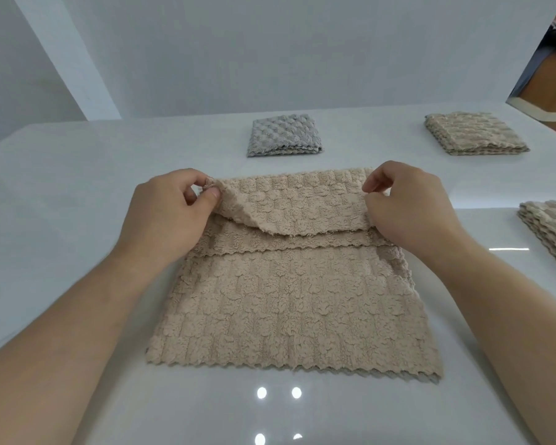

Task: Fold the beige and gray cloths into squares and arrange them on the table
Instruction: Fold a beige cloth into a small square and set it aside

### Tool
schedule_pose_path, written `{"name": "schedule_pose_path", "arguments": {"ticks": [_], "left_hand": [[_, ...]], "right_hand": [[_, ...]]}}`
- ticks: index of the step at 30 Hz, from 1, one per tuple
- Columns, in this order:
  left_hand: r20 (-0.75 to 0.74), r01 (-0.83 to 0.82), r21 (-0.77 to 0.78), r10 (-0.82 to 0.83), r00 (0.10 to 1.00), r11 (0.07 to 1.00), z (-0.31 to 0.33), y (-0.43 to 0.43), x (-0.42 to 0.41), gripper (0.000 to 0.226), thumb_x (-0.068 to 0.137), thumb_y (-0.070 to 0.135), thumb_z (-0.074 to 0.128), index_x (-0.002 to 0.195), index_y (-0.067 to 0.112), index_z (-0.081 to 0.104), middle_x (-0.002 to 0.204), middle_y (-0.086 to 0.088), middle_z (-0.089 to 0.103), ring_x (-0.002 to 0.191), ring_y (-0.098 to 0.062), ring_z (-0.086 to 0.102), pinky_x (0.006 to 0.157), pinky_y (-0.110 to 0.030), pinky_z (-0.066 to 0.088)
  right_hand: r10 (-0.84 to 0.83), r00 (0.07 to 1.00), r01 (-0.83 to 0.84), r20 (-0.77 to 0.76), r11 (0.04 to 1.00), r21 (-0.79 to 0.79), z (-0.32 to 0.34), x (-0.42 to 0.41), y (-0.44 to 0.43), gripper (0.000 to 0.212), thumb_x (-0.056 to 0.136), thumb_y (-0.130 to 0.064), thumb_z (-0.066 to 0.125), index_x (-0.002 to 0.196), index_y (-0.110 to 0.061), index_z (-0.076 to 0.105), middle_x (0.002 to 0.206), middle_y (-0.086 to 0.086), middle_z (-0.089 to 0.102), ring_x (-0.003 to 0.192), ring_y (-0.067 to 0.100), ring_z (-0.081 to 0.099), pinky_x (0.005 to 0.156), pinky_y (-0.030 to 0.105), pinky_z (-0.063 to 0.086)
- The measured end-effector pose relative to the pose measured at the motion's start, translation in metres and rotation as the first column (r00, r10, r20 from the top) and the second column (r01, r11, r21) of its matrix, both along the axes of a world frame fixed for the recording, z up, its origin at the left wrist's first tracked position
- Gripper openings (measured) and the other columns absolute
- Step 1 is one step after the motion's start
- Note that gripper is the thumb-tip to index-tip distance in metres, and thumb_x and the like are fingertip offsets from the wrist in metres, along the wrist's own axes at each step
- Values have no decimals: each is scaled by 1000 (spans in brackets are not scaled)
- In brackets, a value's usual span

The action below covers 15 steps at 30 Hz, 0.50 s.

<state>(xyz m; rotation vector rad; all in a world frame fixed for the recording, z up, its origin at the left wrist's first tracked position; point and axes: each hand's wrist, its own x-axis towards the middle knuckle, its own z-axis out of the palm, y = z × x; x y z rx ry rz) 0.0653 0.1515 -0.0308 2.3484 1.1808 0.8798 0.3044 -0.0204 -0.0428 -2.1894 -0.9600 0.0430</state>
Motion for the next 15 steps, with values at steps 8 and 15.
{"name": "schedule_pose_path", "arguments": {"ticks": [8,15], "left_hand": [[96,7,-223,15,995,975,0,-8,2,33,94,47,63,77,19,69,62,1,70,49,-16,70,69,-34,57],[-77,-68,-115,60,995,991,1,-8,1,10,72,20,74,71,24,65,64,6,68,68,-14,67,65,-31,53]], "right_hand": [[-9,999,11,43,999,-41,5,-5,-1,24,79,-9,50,82,-27,66,92,-8,66,73,18,61,65,34,53],[-45,994,56,98,992,-113,9,-8,-1,21,75,-14,50,81,-28,65,92,-7,67,80,23,63,68,35,56]]}}
